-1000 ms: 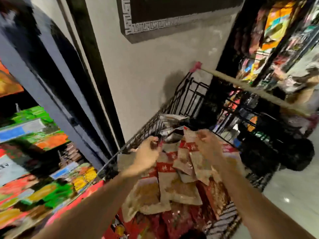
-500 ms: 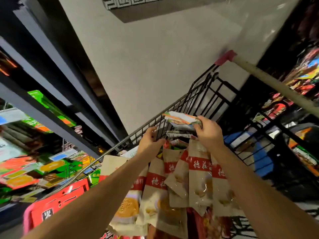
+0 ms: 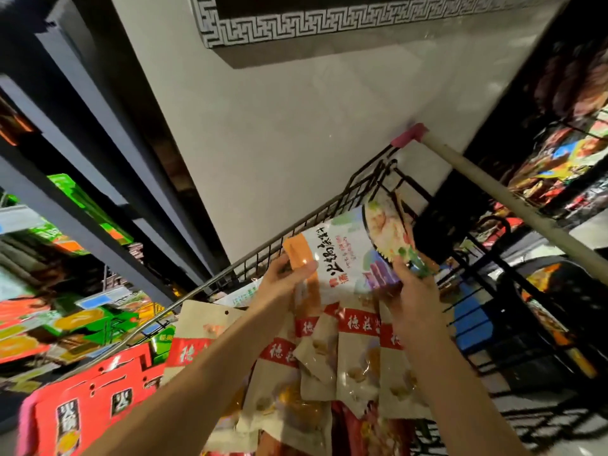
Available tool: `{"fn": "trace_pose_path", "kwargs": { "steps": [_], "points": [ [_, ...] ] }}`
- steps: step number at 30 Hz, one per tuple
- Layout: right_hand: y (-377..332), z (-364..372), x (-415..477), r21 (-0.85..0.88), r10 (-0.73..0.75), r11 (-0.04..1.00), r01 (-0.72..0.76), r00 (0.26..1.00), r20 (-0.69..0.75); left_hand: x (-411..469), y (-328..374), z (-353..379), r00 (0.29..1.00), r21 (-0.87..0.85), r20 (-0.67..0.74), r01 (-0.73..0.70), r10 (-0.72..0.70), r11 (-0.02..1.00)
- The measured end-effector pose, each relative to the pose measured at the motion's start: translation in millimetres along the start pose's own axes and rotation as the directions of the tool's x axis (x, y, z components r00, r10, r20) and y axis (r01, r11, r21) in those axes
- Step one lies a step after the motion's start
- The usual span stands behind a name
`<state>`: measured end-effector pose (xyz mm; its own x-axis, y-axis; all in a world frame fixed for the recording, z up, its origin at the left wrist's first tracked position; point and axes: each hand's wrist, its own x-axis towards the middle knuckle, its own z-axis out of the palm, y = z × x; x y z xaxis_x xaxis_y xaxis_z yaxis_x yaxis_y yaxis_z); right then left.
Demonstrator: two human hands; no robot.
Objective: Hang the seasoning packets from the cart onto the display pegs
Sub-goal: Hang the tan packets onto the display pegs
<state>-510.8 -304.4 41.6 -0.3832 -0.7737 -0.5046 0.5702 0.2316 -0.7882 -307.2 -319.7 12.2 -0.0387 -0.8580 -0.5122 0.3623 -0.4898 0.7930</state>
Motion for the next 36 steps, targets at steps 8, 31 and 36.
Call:
{"fn": "trace_pose_path", "kwargs": {
  "steps": [8, 31, 36],
  "points": [
    [43, -40, -36, -0.203, 0.206, 0.964, -0.171, 0.964, 0.167, -22, 11, -60, 1.0, 0.129, -0.015, 0.018, -0.016, 0.991],
    [-13, -129, -54, -0.717, -0.094, 0.691, 0.093, 0.995, 0.039, -3, -25, 22, 0.974, 0.716, 0.038, -0.183, 0.224, 0.674],
    [-40, -164, -48, -0.805, -0.328, 0.567, 0.175, 0.944, -0.026, -10, -111, 61, 0.993, 0.816, 0.077, -0.011, -0.09, 0.578]
  ]
}}
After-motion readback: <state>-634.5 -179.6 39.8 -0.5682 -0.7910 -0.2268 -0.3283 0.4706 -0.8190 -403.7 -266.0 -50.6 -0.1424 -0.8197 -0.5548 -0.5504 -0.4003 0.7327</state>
